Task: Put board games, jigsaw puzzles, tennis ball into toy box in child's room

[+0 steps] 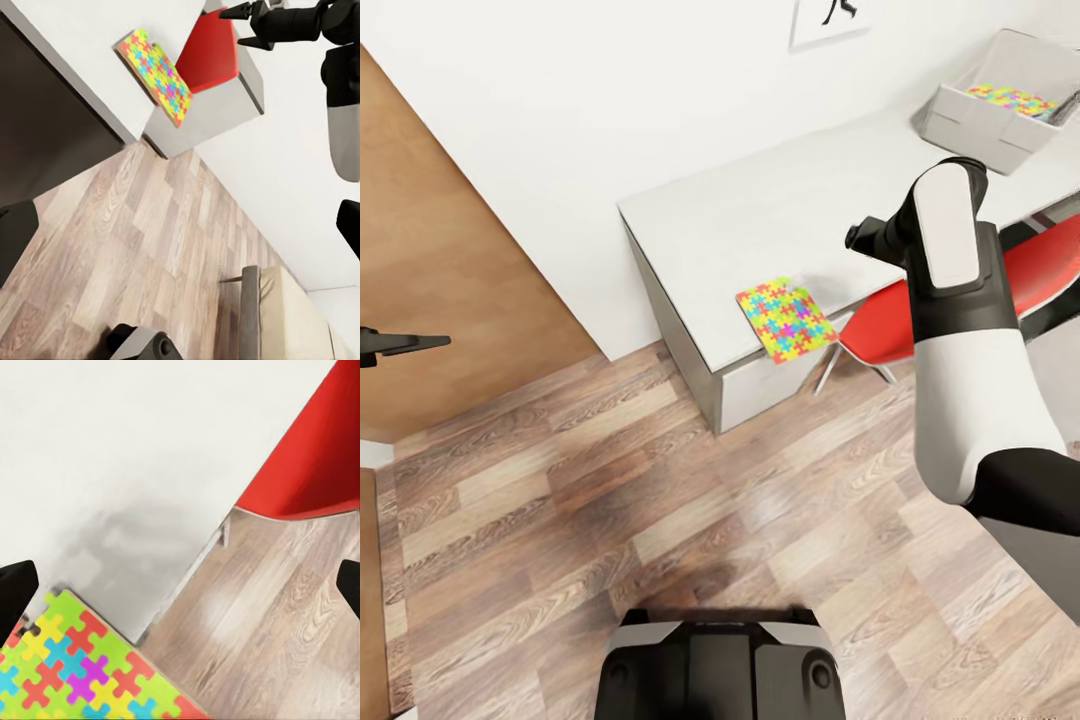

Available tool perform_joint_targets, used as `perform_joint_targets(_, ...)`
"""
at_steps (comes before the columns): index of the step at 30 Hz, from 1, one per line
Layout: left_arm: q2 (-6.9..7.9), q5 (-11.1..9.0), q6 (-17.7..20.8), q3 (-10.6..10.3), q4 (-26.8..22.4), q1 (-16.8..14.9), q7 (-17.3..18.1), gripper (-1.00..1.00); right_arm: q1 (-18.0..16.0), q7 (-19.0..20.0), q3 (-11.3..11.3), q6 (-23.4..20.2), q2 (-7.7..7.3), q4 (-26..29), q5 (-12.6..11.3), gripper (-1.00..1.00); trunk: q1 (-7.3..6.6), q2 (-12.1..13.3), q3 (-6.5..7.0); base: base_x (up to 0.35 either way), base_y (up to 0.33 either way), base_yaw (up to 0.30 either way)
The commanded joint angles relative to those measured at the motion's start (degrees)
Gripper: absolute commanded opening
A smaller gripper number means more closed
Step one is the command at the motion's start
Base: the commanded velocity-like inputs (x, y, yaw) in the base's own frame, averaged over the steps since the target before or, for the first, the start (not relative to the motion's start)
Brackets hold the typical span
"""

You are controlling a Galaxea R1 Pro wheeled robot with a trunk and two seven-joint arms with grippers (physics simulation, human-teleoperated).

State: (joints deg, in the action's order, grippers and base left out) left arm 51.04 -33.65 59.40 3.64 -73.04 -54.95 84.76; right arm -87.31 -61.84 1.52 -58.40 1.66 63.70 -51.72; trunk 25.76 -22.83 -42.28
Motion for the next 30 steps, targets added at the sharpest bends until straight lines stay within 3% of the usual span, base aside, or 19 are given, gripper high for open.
perform_joint_targets(1, 0.03, -0.1, 0.6, -0.04, 0.01, -0.01, 0.14, 1.0, 0.1, -0.59, 0.06, -0.33, 0.0, 0.02, -0.49, 1.0, 0.03, -0.09, 0.02, -0.121, 0.0, -0.074)
perform_joint_targets(9, 0.04, -0.16, 0.6, -0.04, 0.01, 0.05, 0.19, 1.0, 0.52, -0.56, 0.08, -0.31, 0.16, 0.02, -0.49, 1.0, 0.03, -0.09, 0.76, -0.166, 0.0, -0.072)
perform_joint_targets(30, 0.03, -0.1, 0.6, -0.04, 2.4, 0.11, 0.11, 1.0, 5.17, -0.56, 0.0, -0.31, 0.0, 3.11, -0.56, 1.0, 0.03, -0.09, 2.7, -0.007, 0.0, -0.073)
